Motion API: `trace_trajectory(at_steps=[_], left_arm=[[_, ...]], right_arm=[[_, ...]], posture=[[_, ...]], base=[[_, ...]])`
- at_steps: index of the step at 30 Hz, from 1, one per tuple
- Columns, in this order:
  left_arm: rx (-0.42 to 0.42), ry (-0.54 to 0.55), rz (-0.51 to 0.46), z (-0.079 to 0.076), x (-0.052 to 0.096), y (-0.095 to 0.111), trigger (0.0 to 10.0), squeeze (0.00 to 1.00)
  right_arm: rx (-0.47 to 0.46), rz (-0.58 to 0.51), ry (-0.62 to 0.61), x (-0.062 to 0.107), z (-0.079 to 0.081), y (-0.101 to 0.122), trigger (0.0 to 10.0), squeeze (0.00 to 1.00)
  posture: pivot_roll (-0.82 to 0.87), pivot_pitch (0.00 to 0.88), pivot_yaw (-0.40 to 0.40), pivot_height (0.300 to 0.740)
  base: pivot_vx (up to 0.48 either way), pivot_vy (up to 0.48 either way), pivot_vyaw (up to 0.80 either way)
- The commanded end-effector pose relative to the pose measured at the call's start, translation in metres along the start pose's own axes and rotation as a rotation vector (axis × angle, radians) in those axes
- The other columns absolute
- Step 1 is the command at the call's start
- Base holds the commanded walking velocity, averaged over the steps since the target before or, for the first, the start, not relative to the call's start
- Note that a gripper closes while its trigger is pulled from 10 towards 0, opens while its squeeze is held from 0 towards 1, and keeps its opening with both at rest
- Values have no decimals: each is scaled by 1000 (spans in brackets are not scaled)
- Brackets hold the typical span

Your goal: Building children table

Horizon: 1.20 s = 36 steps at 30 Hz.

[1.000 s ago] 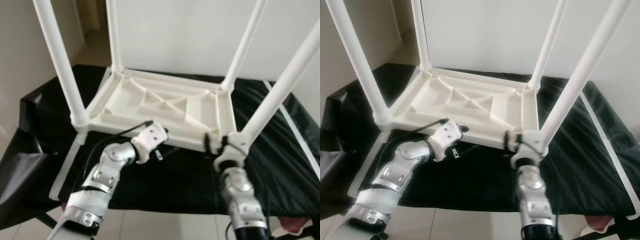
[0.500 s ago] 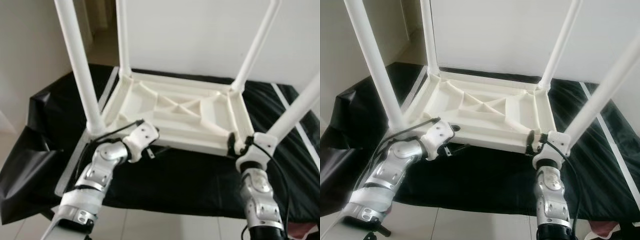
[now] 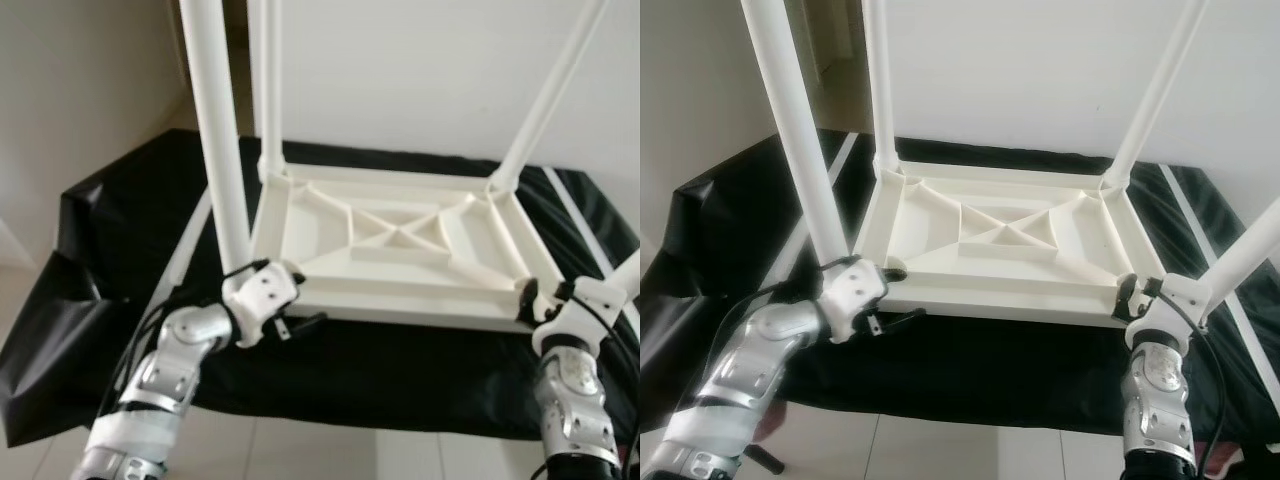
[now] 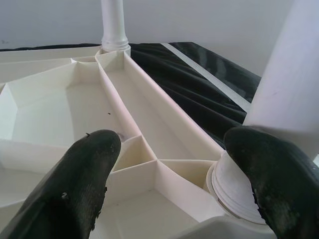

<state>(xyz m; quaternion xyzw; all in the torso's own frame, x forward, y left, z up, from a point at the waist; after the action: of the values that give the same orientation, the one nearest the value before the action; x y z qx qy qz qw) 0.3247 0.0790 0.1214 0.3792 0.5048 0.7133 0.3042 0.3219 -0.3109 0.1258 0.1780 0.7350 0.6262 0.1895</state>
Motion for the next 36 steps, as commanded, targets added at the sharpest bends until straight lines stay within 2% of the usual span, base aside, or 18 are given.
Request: trace_trajectory(at_steps=[1,3,4,5,6,7,12,16,22,23,24,25,26,28,30,34,35,36], left_arm=[[46,-94,-7,-14,13,3,10000,0],[46,-94,-7,-14,13,3,10000,0],[70,-157,2,-26,26,2,10000,0],[71,-168,6,-28,29,1,10000,0],[75,-154,31,-24,36,-5,10000,0],[75,-154,31,-24,36,-5,10000,0],[105,-78,103,-4,58,-20,10000,0],[100,-57,138,2,68,-26,10000,0],[118,36,225,27,88,-41,10000,0],[125,54,240,32,91,-44,10000,0],[120,106,257,45,95,-46,10000,0],[120,106,257,45,95,-46,10000,0],[86,186,282,65,103,-49,10000,0],[70,216,297,73,106,-50,10000,0],[44,277,317,90,114,-49,10000,0],[45,326,321,105,121,-47,10000,0],[3,430,327,128,131,-42,10000,0],[-18,491,327,140,135,-38,10000,0]], right_arm=[[-29,-8,42,1,15,2,10000,0],[-29,-8,42,1,15,2,10000,0],[-53,-1,108,4,36,1,10000,0],[-62,3,123,6,41,0,10000,0],[-69,10,165,9,51,-1,10000,0],[-69,10,165,9,51,-1,10000,0],[-30,4,284,22,81,-5,10000,0],[-25,8,286,25,85,-7,10000,0],[-8,59,220,32,83,-19,10000,0],[-4,62,210,33,83,-20,10000,0],[-5,61,182,35,80,-21,10000,0],[-5,61,182,35,80,-21,10000,0],[-11,68,153,38,79,-23,10000,0],[-7,69,147,40,79,-24,10000,0],[4,59,128,42,77,-22,10000,0],[11,51,115,44,75,-21,10000,0],[14,51,109,48,72,-21,10000,0],[16,53,107,50,71,-22,10000,0]], posture=[[40,0,-63,740],[40,0,-63,740],[48,0,-66,740],[48,0,-66,740],[53,0,-69,740],[53,0,-69,740],[62,0,-68,740],[63,0,-68,740],[73,0,-68,740],[73,0,-68,740],[72,0,-63,740],[72,0,-63,740],[69,0,-60,740],[69,0,-60,740],[58,0,-54,740],[52,0,-51,740],[47,0,-49,740],[43,0,-46,740]], base=[[0,0,0],[0,0,0],[0,0,0],[0,0,0],[0,0,0],[0,0,0],[0,0,0],[0,0,0],[0,0,0],[0,0,0],[0,0,0],[0,0,0],[0,0,0],[0,0,0],[0,0,0],[0,0,0],[0,0,0],[0,0,0]])
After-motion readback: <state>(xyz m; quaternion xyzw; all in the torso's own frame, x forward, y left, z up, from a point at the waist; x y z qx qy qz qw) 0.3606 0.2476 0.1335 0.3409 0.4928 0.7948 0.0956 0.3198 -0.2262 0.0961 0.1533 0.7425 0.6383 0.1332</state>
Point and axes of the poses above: a point about 5 cm out from each wrist's last joint towards the gripper, its own x axis pointing back from the gripper into the wrist, its own y axis along the axis of the wrist's last joint, z = x × y, the point moved 6 cm from there along -x, pointing out of the wrist towards the gripper, and after that the axes turned 9 degrees about x, right-handed, at the moved point
